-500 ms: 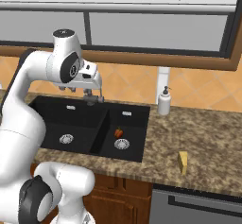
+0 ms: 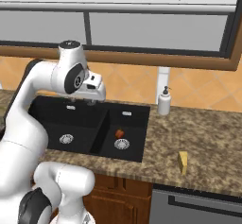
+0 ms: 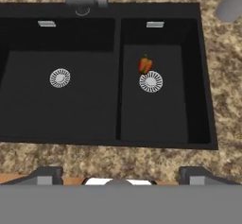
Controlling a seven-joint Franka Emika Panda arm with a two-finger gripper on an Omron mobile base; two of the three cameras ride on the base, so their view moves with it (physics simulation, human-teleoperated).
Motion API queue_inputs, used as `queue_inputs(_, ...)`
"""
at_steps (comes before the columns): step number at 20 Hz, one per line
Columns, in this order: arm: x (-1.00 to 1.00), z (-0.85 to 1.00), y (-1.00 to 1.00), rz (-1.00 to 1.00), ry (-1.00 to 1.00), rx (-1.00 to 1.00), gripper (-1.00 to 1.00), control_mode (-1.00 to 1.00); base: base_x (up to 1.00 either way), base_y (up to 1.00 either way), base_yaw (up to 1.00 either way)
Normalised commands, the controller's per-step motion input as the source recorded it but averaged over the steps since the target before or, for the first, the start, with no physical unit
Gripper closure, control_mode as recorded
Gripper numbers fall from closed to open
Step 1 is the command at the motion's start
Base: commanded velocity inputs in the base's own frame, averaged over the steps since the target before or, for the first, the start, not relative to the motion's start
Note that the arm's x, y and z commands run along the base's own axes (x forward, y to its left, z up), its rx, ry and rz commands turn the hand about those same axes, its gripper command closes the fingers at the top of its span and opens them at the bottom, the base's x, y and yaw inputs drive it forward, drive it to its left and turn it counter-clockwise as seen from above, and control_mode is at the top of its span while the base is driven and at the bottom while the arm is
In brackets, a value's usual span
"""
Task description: Pick the bell pepper from the sink and place it in the bowl. Then pick the bowl and place it in the microwave. Then close the microwave door and press the start button.
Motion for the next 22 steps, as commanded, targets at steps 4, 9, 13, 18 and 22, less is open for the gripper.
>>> queue_inputs(4, 0.08, -0.71, -0.53, 0.0, 0.0, 0.11, -1.0, -1.0, 0.0, 0.0, 0.0)
queue_inputs(9, 0.44, -0.49, -0.21, -0.03, 0.03, 0.07, -1.0, -1.0, 0.0, 0.0, 0.0)
queue_inputs(13, 0.59, -0.42, -0.1, -0.01, 0.0, 0.09, -1.0, -1.0, 0.0, 0.0, 0.0)
queue_inputs(18, 0.29, -0.55, -0.28, 0.0, 0.02, 0.08, -1.0, -1.0, 0.0, 0.0, 0.0)
queue_inputs(22, 0.34, -0.5, -0.18, 0.0, 0.06, 0.01, -1.0, -1.0, 0.0, 0.0, 0.0)
